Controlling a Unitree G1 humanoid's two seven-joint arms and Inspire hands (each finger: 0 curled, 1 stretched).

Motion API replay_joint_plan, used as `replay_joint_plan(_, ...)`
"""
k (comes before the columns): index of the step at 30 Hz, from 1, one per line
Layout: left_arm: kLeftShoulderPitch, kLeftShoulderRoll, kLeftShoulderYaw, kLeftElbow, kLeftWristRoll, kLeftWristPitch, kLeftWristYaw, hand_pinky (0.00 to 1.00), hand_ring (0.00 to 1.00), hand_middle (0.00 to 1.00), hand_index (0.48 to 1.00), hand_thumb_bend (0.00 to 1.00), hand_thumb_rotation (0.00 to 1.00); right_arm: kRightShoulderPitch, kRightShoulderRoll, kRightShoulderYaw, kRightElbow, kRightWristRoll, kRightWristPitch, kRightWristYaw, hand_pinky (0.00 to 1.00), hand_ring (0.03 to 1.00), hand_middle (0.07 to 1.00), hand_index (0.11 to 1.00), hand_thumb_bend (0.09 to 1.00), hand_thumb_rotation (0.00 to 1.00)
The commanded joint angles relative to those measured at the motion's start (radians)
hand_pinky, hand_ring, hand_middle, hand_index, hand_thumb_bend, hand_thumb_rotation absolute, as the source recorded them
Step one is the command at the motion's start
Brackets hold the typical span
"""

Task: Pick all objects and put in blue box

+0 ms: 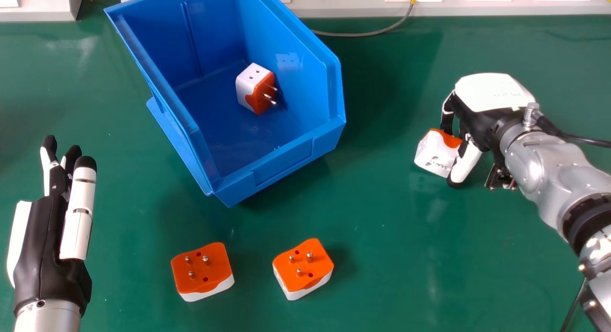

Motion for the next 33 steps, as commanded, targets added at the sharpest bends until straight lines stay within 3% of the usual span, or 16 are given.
replay_joint_plan(1, -0.010, 0.000, -0.001, -0.016, 0.008, -0.008, 0.006, 0.98, 0.99, 1.00, 0.988, 0.21, 0.91, -0.014, -0.005, -0.020, -0.018, 0.022, 0.011, 0.012, 0.08, 0.136, 0.207, 0.470, 0.487, 0.13)
replay_joint_plan(11, -0.028, 0.002, 0.000, 0.002, 0.008, -0.003, 0.006, 0.98, 0.99, 1.00, 0.988, 0.23, 0.92, 0.033, -0.035, -0.082, -0.142, 0.080, -0.002, 0.017, 0.06, 0.110, 0.179, 0.470, 0.484, 0.14)
replay_joint_plan(24, -0.051, 0.008, -0.004, 0.018, 0.022, 0.016, 0.015, 0.97, 0.99, 1.00, 0.988, 0.23, 0.92, 0.107, -0.106, -0.151, -0.327, 0.107, -0.006, 0.064, 0.03, 0.081, 0.145, 0.470, 0.484, 0.14)
replay_joint_plan(33, -0.067, 0.012, -0.004, 0.039, 0.033, 0.016, 0.020, 0.97, 0.99, 1.00, 0.987, 0.23, 0.92, 0.260, -0.168, -0.229, -0.664, 0.122, 0.043, 0.142, 0.03, 0.078, 0.141, 0.470, 0.484, 0.14)
